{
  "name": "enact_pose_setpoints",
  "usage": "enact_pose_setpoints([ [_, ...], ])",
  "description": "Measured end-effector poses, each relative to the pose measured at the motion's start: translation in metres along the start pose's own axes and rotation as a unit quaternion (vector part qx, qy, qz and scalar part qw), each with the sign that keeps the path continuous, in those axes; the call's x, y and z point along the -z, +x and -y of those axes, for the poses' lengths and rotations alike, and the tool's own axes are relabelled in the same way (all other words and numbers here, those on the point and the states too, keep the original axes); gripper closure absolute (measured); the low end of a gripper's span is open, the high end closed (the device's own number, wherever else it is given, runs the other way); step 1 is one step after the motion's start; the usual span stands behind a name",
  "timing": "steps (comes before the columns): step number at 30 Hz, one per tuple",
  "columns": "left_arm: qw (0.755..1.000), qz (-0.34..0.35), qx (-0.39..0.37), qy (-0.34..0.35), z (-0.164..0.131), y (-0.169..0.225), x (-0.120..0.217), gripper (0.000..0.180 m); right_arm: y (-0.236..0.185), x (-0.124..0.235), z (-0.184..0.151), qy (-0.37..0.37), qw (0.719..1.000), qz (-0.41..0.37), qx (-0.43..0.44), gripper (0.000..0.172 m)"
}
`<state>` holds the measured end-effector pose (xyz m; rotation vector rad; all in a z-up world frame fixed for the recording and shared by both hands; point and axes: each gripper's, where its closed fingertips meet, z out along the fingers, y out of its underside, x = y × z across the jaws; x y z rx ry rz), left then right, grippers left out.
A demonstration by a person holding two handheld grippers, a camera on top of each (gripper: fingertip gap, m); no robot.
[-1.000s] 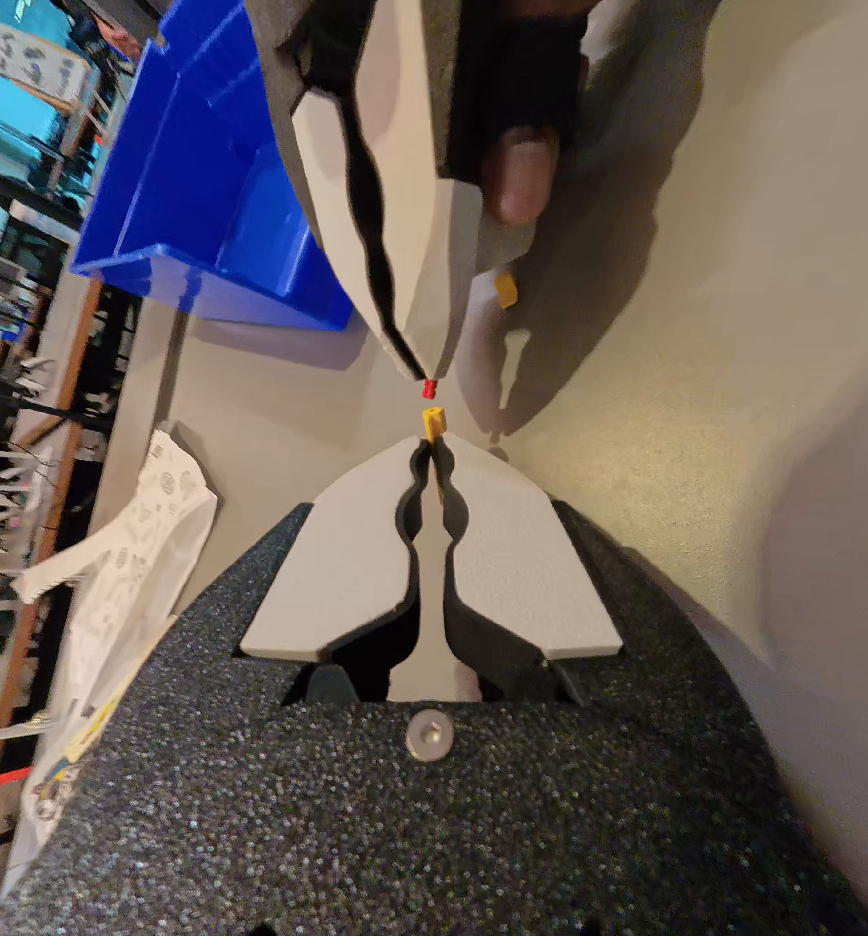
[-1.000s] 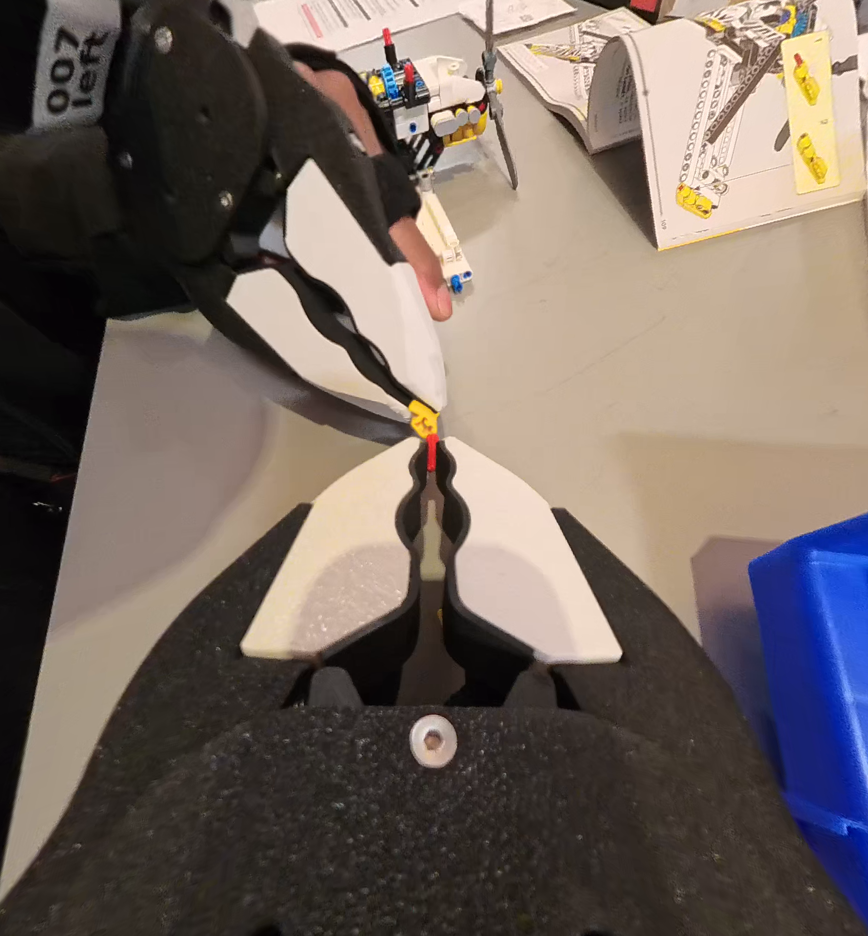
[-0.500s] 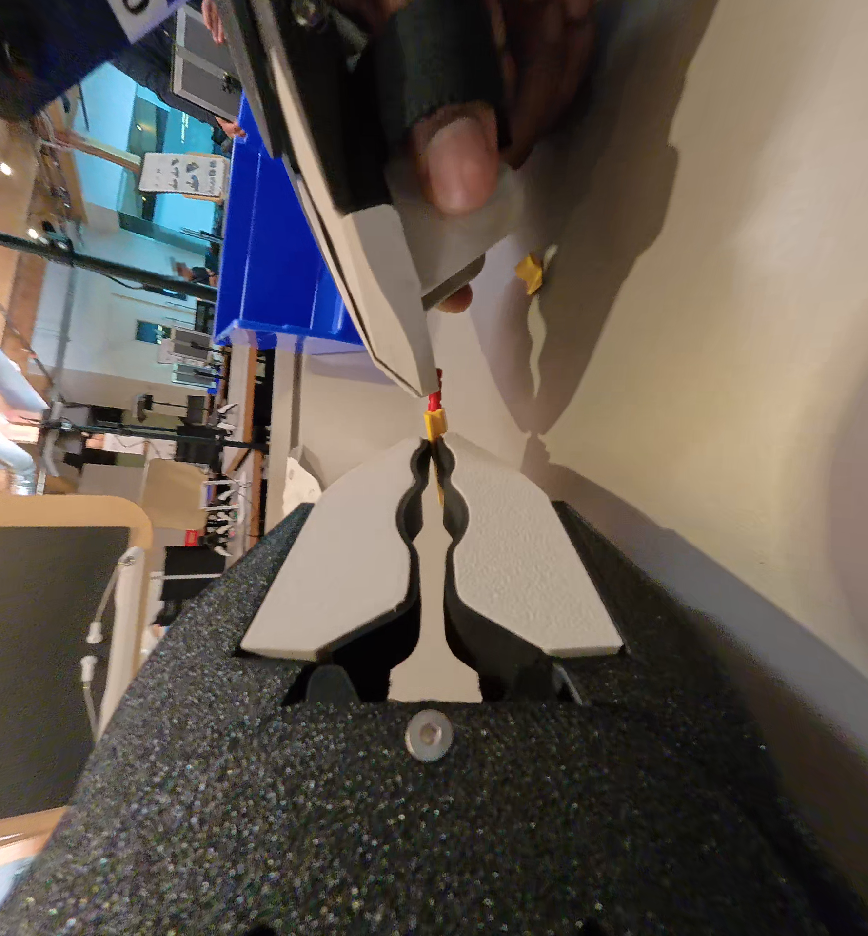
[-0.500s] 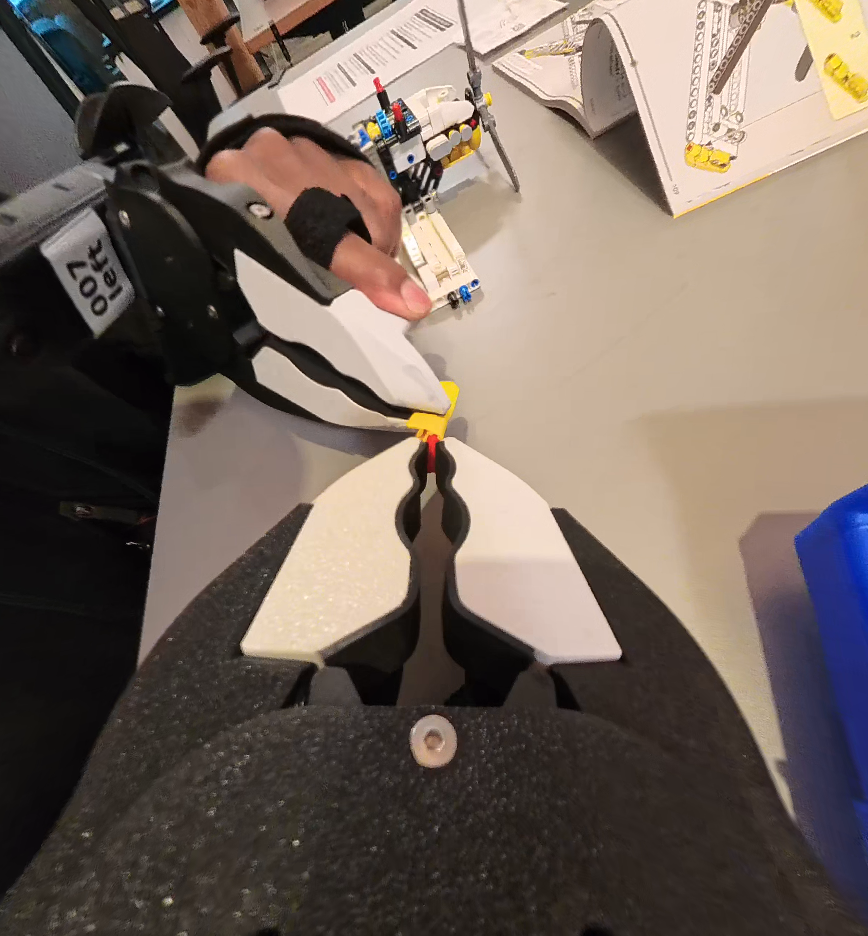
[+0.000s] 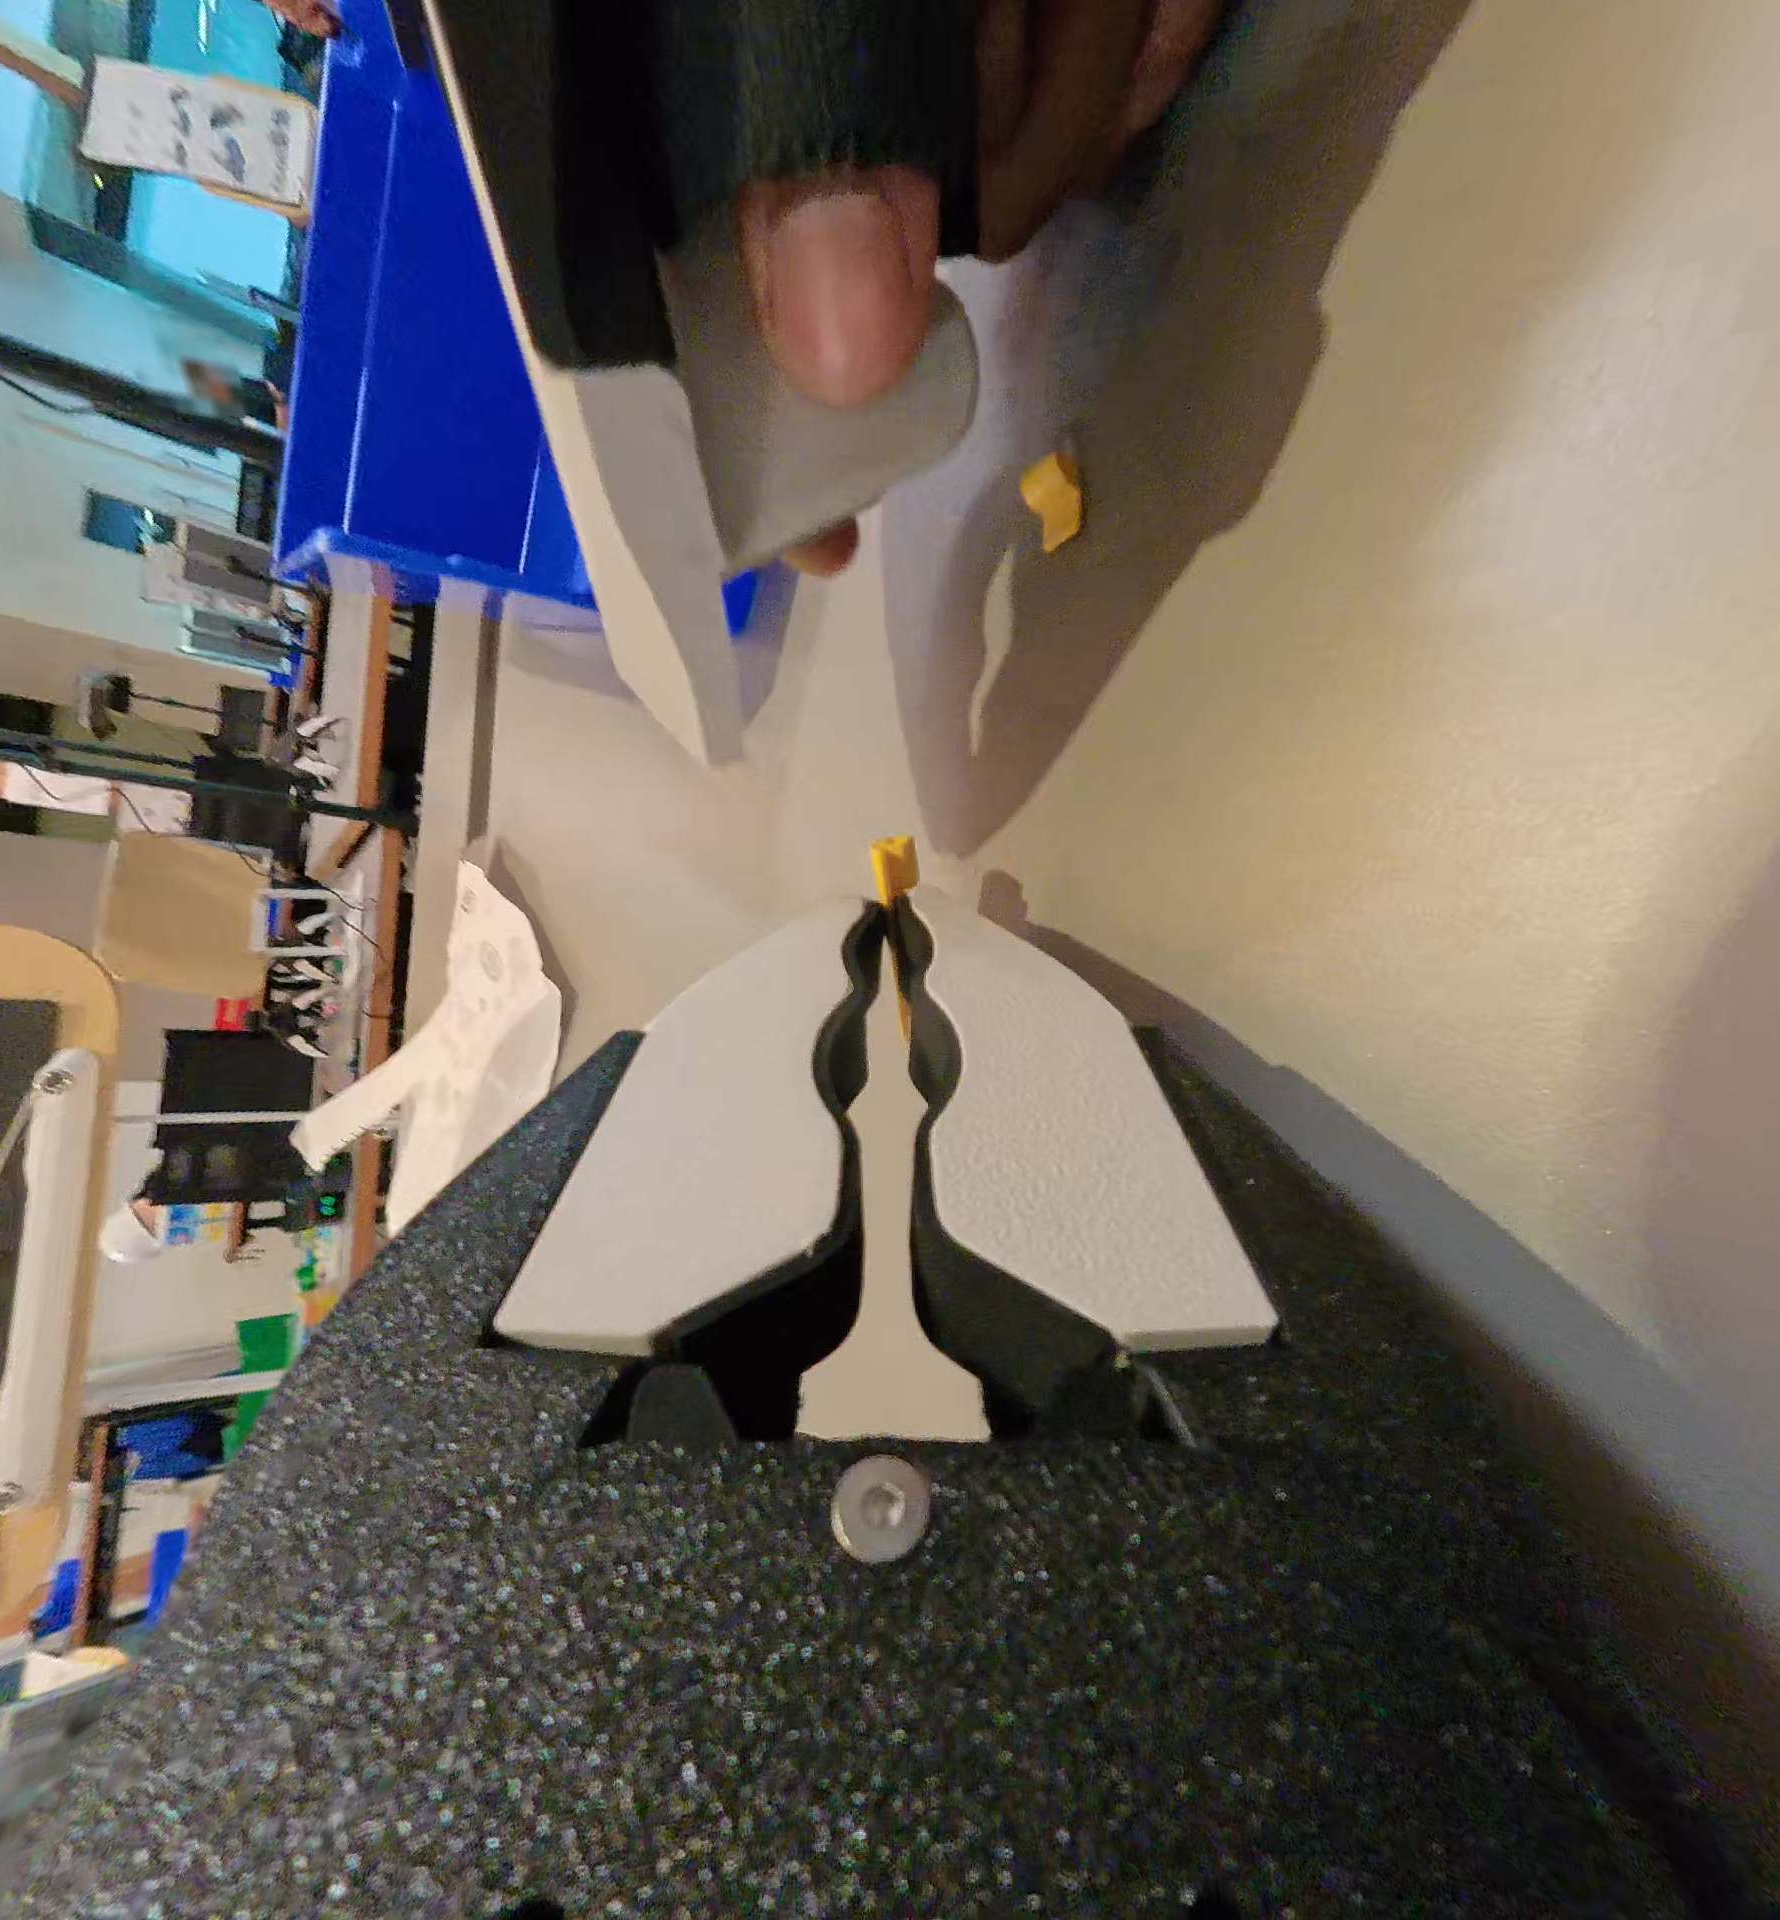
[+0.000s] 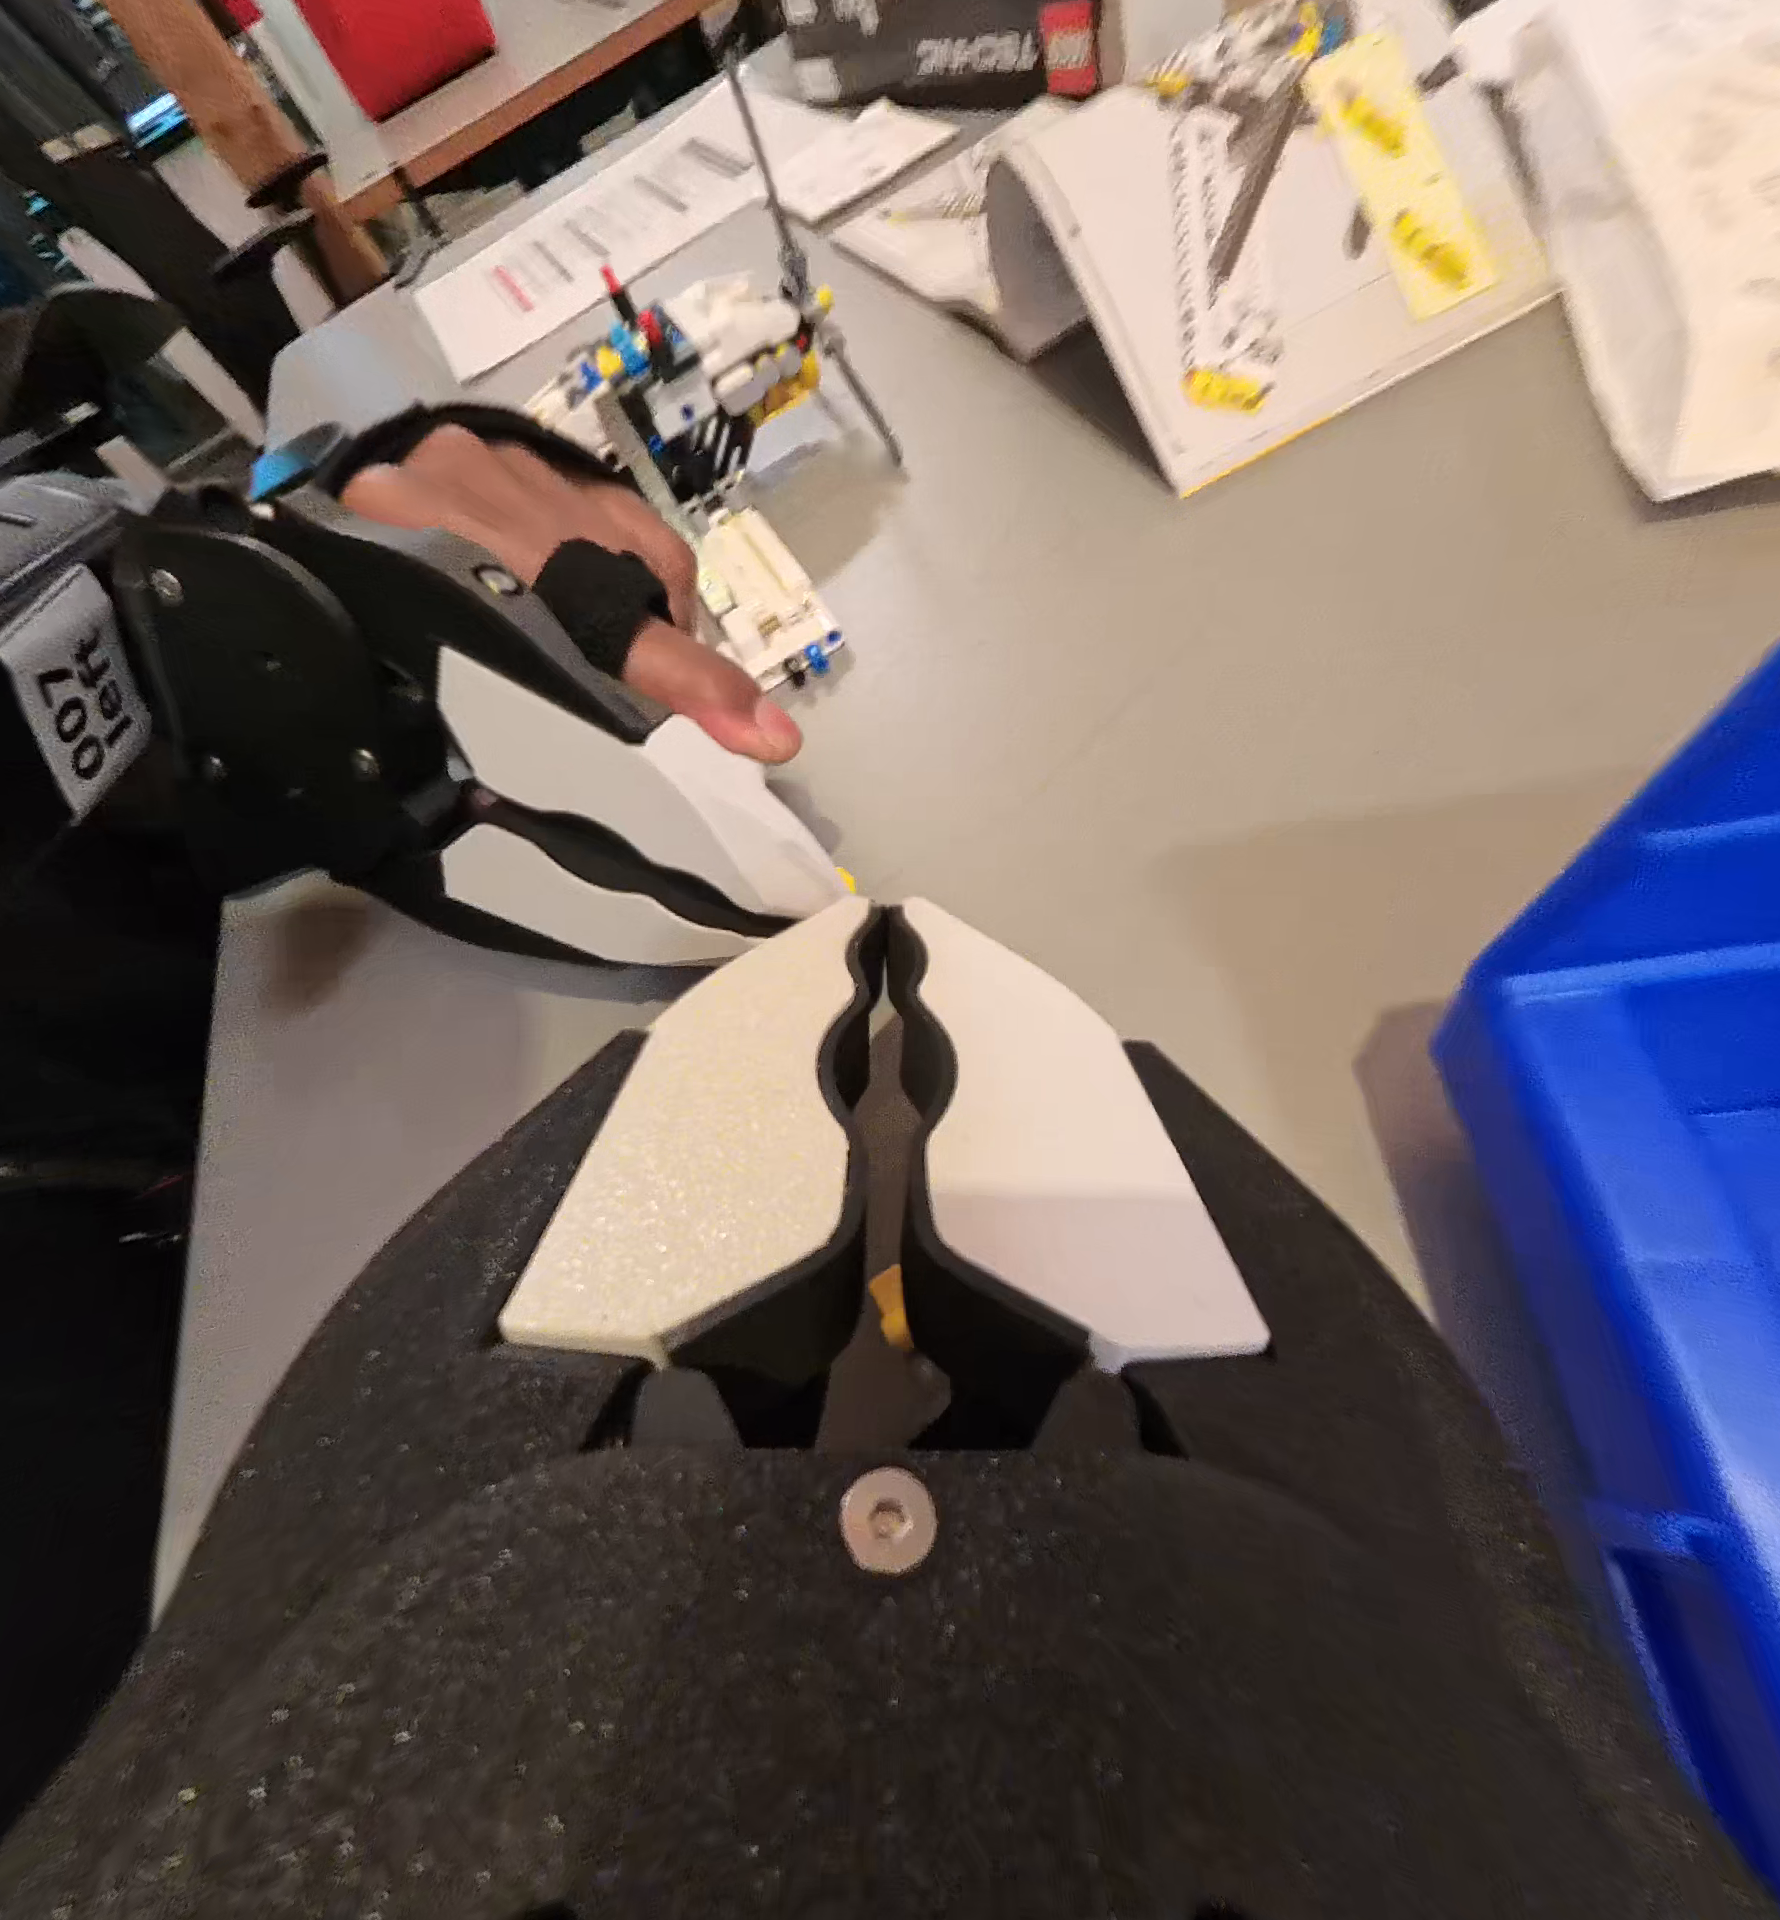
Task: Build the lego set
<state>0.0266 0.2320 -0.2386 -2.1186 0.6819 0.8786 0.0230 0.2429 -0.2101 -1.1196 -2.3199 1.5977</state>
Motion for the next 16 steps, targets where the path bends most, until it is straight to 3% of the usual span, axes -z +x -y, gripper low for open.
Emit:
enact_pose_setpoints([
  [1, 1.000, -0.001, 0.008, 0.000, -0.001, -0.001, 0.000, 0.178, 0.003, 0.003, 0.005, 0.015, 1.000, -0.010, 0.004, 0.172],
  [6, 1.000, -0.002, 0.027, 0.004, -0.001, -0.001, 0.001, 0.179, 0.005, 0.027, 0.018, 0.090, 0.994, -0.054, -0.010, 0.172],
  [10, 0.998, -0.017, 0.052, 0.004, -0.007, 0.001, -0.004, 0.178, 0.004, 0.039, -0.004, 0.078, 0.994, -0.074, -0.012, 0.172],
  [16, 0.998, -0.036, 0.046, 0.018, -0.002, 0.007, -0.001, 0.178, -0.030, 0.050, -0.031, 0.022, 0.999, 0.010, 0.039, 0.172],
])
